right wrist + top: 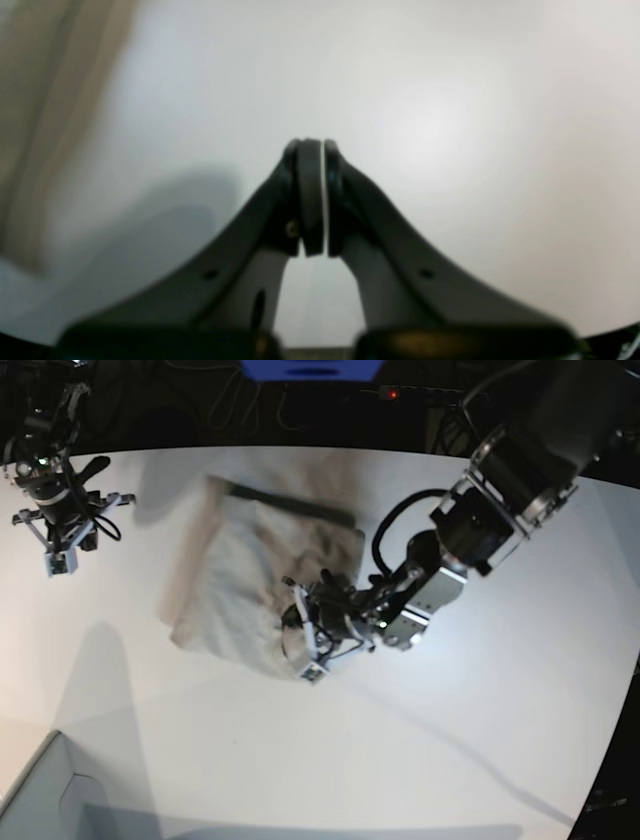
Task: Layout the t-shirt on the table in an organized manner, then fold the t-shirt properly
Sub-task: 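Grasp the folded shirt with the left gripper and fold it over once more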
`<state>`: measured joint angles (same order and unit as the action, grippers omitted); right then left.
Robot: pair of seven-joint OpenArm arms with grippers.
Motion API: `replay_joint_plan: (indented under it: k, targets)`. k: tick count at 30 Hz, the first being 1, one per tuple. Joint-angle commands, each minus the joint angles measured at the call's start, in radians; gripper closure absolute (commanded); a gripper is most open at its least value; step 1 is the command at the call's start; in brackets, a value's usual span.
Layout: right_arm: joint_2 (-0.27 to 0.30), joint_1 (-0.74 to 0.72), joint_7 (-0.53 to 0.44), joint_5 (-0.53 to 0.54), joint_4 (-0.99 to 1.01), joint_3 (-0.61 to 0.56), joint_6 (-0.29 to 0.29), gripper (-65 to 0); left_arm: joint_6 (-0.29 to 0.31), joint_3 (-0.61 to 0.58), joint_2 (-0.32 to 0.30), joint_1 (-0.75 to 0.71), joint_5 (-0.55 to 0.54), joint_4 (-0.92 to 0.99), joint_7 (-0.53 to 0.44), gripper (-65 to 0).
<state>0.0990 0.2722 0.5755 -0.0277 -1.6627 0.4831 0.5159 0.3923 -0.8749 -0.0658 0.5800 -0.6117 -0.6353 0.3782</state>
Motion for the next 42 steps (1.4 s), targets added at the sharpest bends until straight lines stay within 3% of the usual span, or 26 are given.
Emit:
replay_joint_plan:
  k: [1, 4, 10, 13, 24, 30, 38, 42]
  targets:
    - [0.003, 0.003, -0.027, 0.010, -0.032, 0.013, 0.002, 0.0, 0.047, -0.082, 0.028, 0.047, 0.003, -0.001, -0.003, 0.0]
    - [-0.011, 0.019, -0.027, 0.010, -0.054, 0.055, 0.002, 0.0, 0.069, -0.293, 0.083, 0.137, 0.003, 0.052, -0.071, 0.0]
    - [-0.041, 0.052, -0.028, 0.010, -0.087, 0.110, 0.002, 0.0, 0.079, -0.609, 0.223, 0.263, 0.003, 0.214, -0.239, 0.0]
    - [-0.054, 0.078, -0.027, 0.010, -0.115, 0.130, 0.002, 0.0, 0.079, -0.609, 0.223, 0.294, 0.066, 0.257, -0.293, 0.0]
    - [-0.112, 0.151, -0.027, 0.008, -0.173, 0.188, 0.002, 0.0, 0.083, -0.609, 0.223, 0.280, 0.448, 0.165, -0.308, 0.0]
    - [-0.181, 0.180, -0.027, 0.008, -0.228, 0.193, 0.002, 0.0, 0.083, -0.609, 0.223, 0.277, 0.474, 0.160, -0.394, 0.0]
    - [-0.219, 0.183, -0.021, 0.008, -0.250, 0.193, 0.002, 0.0, 0.083, -0.609, 0.223, 0.239, 0.479, 0.048, -0.394, -0.1]
    - [-0.232, 0.183, -0.022, 0.008, -0.250, 0.193, 0.002, 0.0, 0.083, -0.609, 0.223, 0.235, 0.550, 0.038, -0.391, -0.2]
